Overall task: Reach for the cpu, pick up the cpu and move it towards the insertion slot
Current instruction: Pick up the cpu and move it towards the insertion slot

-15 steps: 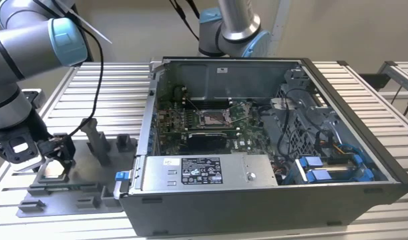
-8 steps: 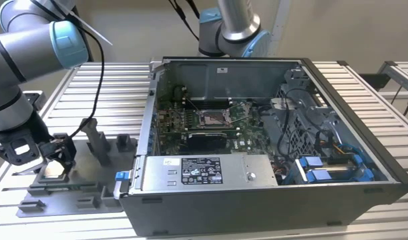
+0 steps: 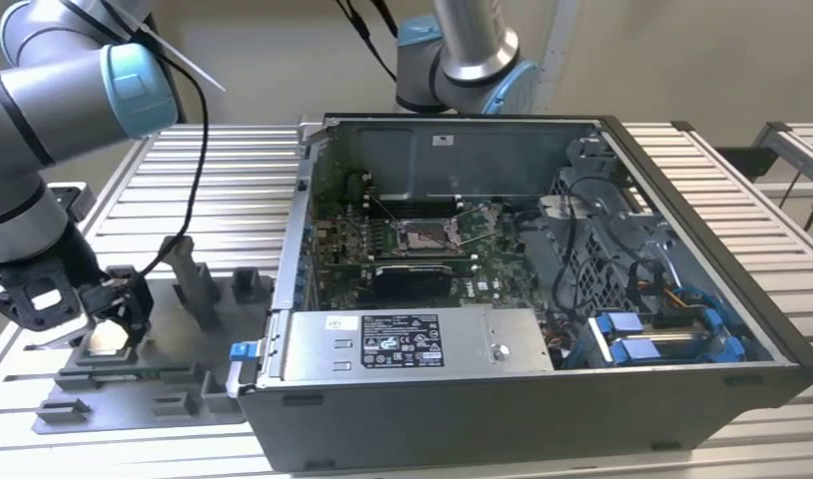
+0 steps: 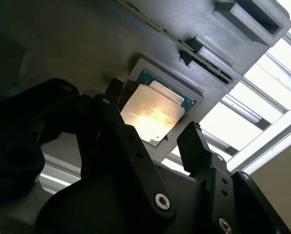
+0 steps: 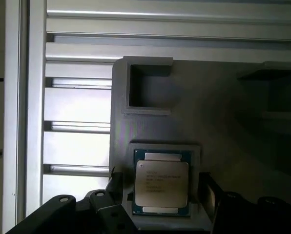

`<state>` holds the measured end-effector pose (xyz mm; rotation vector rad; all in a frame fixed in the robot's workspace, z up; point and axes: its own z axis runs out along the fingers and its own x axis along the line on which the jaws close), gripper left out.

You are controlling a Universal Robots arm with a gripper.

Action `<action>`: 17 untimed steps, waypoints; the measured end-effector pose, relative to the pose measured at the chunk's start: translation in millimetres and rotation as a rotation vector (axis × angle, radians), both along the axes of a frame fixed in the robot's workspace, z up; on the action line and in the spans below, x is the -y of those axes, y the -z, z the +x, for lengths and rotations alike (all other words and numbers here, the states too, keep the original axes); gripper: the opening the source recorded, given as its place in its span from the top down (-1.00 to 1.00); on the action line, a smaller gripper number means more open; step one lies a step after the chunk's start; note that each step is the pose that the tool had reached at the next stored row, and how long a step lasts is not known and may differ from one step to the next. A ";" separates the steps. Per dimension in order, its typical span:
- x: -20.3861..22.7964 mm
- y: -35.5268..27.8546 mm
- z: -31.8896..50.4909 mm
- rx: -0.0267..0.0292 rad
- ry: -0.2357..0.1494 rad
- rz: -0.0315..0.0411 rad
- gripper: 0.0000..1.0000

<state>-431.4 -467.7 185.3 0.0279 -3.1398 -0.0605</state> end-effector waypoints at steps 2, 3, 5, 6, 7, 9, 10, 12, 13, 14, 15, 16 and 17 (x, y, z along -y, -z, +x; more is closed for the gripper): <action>0.0 0.2 0.3 0.0000 0.000 0.0000 -1.00; 0.1 0.3 0.4 0.0000 0.000 0.0000 -1.00; 0.0 0.6 0.4 -0.0002 0.000 -0.0001 -1.00; 0.0 0.9 0.5 0.0000 0.000 0.0000 -1.00; 0.0 1.2 0.5 0.0000 0.000 0.0000 -1.00; 0.0 1.8 0.5 0.0000 0.000 0.0000 -1.00; 0.0 1.8 0.5 -0.0001 0.000 -0.0001 -1.00; 0.1 1.9 0.5 -0.0002 0.000 -0.0001 -1.00; 0.0 2.0 0.5 0.0000 0.000 0.0000 -1.00; 0.0 2.1 0.5 0.0000 0.000 0.0000 -1.00; 0.0 2.2 0.5 -0.0001 0.000 -0.0001 -1.00; 0.0 2.3 0.5 -0.0001 0.000 0.0000 -1.00; 0.0 2.3 0.5 -0.0001 0.000 0.0000 1.00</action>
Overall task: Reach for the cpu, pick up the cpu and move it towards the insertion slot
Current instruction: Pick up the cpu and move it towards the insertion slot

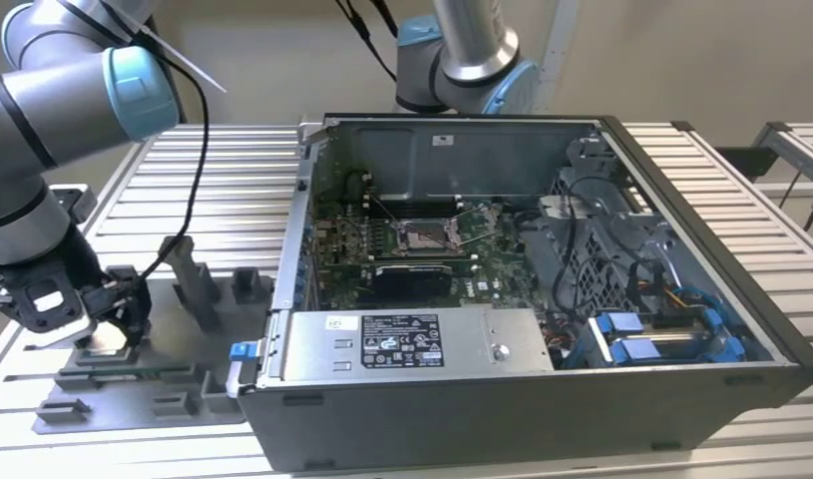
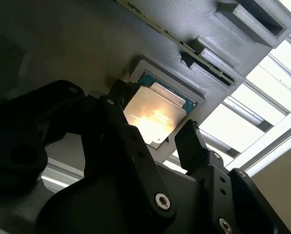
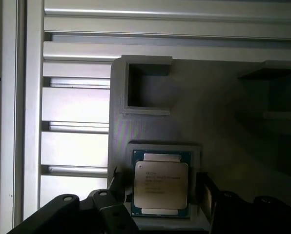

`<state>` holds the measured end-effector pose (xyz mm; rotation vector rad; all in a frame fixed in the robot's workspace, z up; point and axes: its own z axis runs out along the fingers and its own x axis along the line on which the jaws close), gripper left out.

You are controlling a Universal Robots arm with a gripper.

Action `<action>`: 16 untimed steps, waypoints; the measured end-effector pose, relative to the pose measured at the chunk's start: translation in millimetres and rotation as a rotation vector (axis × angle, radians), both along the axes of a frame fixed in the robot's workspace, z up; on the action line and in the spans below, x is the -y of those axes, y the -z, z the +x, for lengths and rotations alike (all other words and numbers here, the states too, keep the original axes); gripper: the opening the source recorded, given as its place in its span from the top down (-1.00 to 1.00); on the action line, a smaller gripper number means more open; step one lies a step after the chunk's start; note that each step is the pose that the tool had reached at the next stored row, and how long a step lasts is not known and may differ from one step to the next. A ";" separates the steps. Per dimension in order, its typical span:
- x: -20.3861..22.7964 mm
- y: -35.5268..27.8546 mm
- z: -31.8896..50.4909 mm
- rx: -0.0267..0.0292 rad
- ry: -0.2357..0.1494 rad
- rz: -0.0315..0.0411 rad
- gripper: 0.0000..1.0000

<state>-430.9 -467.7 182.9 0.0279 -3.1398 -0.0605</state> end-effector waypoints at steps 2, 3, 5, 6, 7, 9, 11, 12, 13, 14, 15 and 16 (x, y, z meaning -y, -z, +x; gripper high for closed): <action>0.0 0.1 0.0 -0.0001 0.000 0.0000 1.00; 0.0 0.2 0.0 -0.0001 0.000 0.0000 1.00; 0.0 0.3 0.0 -0.0001 0.000 -0.0001 1.00; 0.0 0.4 0.0 -0.0001 0.000 -0.0001 1.00; 0.0 0.4 0.0 0.0000 0.000 0.0000 1.00; 0.0 -3.3 0.0 0.0006 0.000 0.0005 1.00; 0.0 -12.1 0.0 0.0002 0.000 0.0002 1.00; 0.0 -16.2 -0.1 0.0001 0.000 0.0001 1.00; 0.0 -20.0 -0.1 0.0001 0.000 0.0000 1.00; 0.0 -23.6 -0.1 0.0001 0.000 0.0001 1.00; 0.0 -27.0 -0.1 0.0000 0.000 0.0000 1.00; 0.0 -29.8 -0.1 -0.0001 0.000 -0.0001 1.00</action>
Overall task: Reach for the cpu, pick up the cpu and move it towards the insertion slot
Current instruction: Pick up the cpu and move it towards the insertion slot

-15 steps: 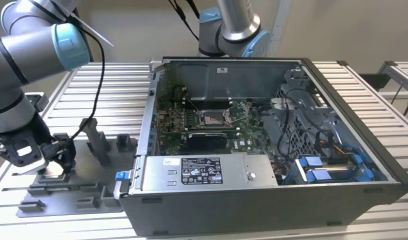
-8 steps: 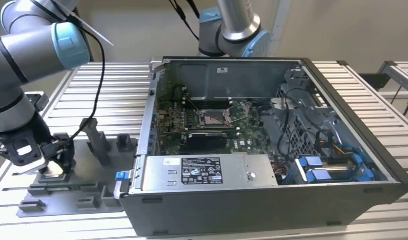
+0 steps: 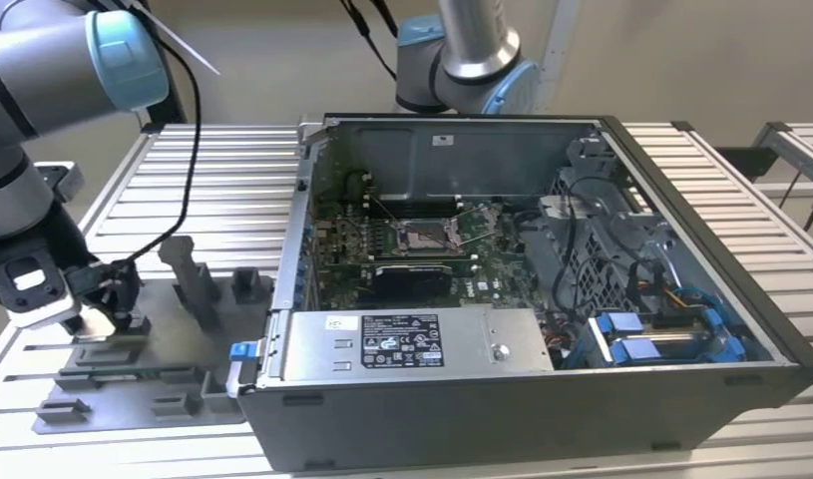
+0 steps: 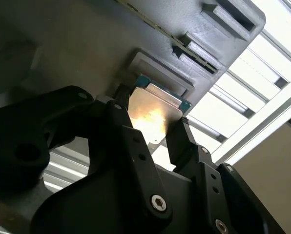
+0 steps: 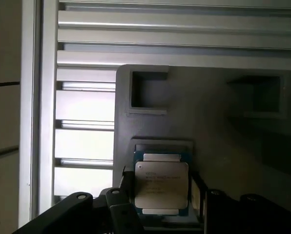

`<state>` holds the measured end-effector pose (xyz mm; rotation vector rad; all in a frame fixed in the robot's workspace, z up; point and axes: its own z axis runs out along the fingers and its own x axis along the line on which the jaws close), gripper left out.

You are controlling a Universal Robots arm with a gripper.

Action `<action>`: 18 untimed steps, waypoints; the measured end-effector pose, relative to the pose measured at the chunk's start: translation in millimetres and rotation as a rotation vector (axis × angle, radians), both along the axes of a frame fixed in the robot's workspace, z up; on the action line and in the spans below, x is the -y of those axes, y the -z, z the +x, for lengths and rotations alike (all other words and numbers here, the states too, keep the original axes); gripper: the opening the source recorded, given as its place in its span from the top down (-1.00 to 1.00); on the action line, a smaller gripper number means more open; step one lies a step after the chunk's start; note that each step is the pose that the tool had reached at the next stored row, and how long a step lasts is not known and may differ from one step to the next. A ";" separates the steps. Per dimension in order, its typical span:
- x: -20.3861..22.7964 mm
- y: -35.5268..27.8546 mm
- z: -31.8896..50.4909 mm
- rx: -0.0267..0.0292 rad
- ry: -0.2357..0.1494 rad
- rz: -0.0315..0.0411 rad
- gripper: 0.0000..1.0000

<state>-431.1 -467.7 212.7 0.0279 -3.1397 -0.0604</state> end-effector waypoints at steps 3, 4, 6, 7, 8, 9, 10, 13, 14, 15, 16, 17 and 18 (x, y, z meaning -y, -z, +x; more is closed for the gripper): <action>0.0 -4.7 0.0 0.0002 0.000 0.0001 1.00; 0.0 -5.5 0.0 0.0001 0.000 0.0001 1.00; 0.0 -9.0 0.0 0.0002 0.000 0.0002 1.00; 0.0 -12.0 0.0 0.0001 0.000 0.0001 1.00; 0.0 -15.0 0.0 0.0001 0.000 0.0001 1.00; 0.0 -18.9 0.0 0.0001 0.000 0.0001 1.00; 0.0 -22.1 0.0 0.0001 0.000 0.0001 1.00; 0.0 -31.3 0.0 0.0001 0.000 0.0001 1.00; 0.0 -33.7 0.0 0.0002 0.000 0.0001 1.00; 0.0 -36.4 -0.1 0.0001 0.000 0.0001 1.00; 0.0 -39.0 -0.1 0.0001 0.000 0.0001 1.00; 0.0 -41.8 -0.1 -0.0001 0.000 0.0000 1.00; 0.0 -44.1 -0.1 0.0001 0.000 0.0001 1.00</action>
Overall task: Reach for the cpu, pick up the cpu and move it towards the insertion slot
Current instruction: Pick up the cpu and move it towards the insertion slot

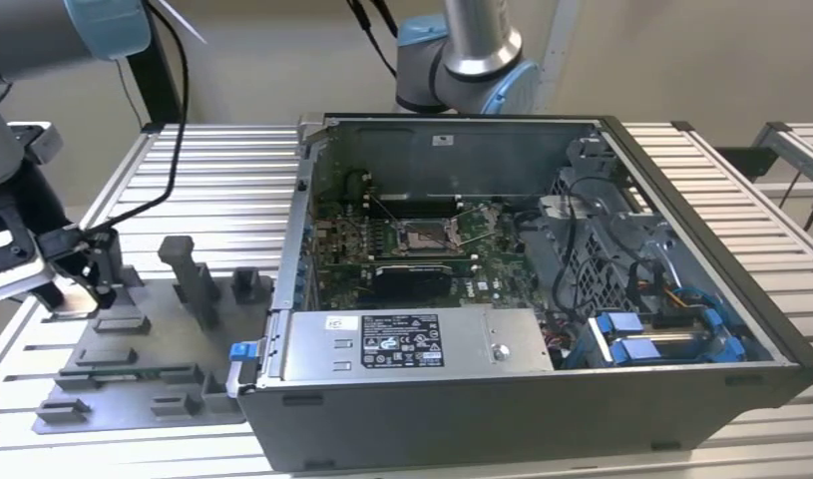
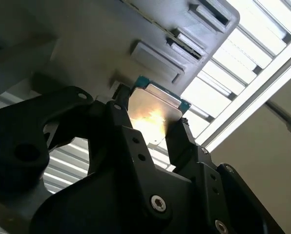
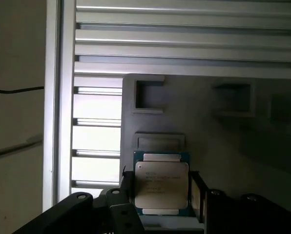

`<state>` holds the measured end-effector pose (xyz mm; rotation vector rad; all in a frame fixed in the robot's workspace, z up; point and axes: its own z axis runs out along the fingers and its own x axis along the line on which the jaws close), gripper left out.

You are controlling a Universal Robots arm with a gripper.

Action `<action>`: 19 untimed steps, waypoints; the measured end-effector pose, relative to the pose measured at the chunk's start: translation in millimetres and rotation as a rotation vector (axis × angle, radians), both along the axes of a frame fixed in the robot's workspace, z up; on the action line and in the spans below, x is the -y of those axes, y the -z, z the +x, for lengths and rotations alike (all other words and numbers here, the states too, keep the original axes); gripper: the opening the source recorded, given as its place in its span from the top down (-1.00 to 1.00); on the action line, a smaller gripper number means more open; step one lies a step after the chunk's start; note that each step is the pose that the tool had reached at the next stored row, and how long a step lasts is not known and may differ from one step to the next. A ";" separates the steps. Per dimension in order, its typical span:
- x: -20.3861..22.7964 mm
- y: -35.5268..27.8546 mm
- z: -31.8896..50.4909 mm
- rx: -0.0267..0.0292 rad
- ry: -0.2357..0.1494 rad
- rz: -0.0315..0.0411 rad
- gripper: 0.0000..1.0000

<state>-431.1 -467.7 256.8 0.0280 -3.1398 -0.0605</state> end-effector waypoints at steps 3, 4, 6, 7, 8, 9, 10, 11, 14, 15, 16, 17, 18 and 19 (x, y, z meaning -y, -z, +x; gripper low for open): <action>0.0 -6.8 0.0 0.0000 0.000 0.0000 1.00; 0.0 -9.2 0.0 0.0000 0.000 0.0000 1.00; 0.0 -14.5 0.0 0.0000 0.000 0.0000 1.00; 0.0 -16.7 0.0 0.0001 0.000 0.0000 1.00; 0.0 -19.5 0.0 0.0001 0.000 0.0000 1.00; 0.0 -22.4 0.0 -0.0001 0.000 0.0000 1.00; 0.0 -25.1 0.0 -0.0001 0.000 0.0000 1.00; 0.0 -28.3 0.0 0.0001 0.000 0.0001 1.00; 0.0 -37.7 0.0 -0.0001 0.000 0.0000 1.00; 0.0 -40.9 0.0 0.0000 0.000 0.0000 1.00; 0.0 -44.1 0.0 0.0000 0.000 0.0000 1.00; 0.0 -47.3 0.0 0.0001 0.000 0.0001 1.00; 0.0 -50.4 0.0 0.0000 0.000 0.0000 1.00; 0.0 -53.6 0.0 0.0000 0.000 0.0000 1.00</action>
